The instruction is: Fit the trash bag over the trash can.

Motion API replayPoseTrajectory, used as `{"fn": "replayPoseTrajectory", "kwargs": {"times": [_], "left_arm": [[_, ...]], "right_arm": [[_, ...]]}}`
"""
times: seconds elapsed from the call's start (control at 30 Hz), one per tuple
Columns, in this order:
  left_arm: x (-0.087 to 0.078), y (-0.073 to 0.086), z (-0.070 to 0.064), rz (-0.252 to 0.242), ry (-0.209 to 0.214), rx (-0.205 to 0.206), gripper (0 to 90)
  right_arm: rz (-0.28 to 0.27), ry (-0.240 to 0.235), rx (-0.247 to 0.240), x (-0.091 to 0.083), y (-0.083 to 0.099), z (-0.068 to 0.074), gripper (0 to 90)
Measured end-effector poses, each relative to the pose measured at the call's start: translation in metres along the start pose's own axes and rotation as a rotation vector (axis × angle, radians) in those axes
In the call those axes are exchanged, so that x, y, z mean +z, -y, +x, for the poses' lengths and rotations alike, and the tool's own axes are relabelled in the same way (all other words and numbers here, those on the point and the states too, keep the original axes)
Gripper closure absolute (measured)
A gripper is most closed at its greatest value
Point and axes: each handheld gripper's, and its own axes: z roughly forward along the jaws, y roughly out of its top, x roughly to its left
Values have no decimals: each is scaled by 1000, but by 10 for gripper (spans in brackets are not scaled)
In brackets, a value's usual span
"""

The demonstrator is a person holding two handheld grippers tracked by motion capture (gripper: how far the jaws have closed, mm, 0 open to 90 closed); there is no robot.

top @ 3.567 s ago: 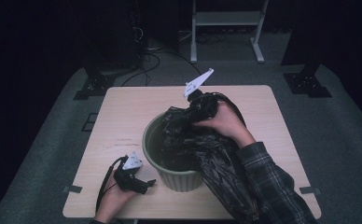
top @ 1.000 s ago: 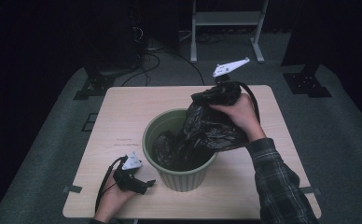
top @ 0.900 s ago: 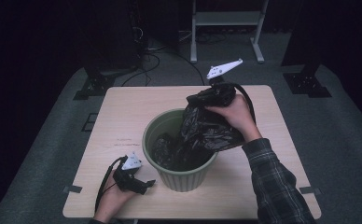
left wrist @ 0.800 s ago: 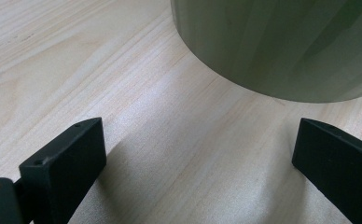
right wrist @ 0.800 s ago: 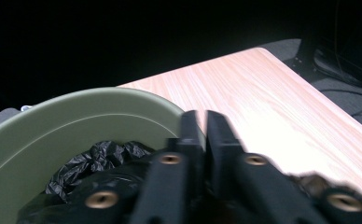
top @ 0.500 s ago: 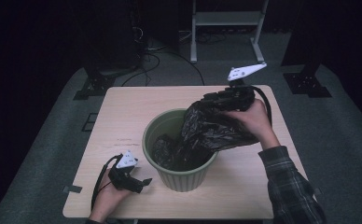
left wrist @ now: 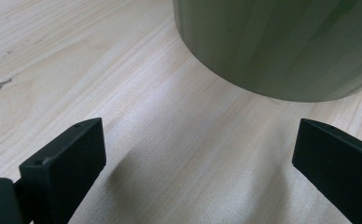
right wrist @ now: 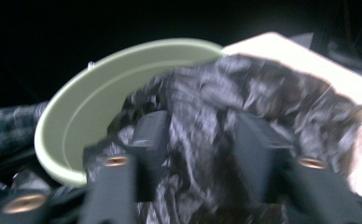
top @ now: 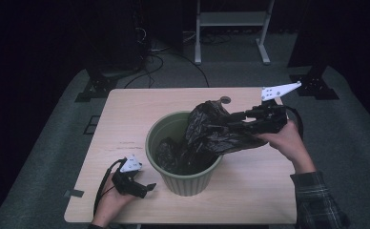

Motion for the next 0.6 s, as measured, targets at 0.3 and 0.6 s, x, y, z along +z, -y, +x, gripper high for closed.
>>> {"fn": "replayPoseTrajectory", "kwargs": {"times": [0.3, 0.6], "left_arm": [[-7, -1, 2, -14, 0, 2, 14], [-30, -2, 8, -61, 24, -1, 14]], "right_arm": [[45, -43, -84, 16, 3, 13, 900], [58, -121, -127, 56, -21, 31, 900]]}}
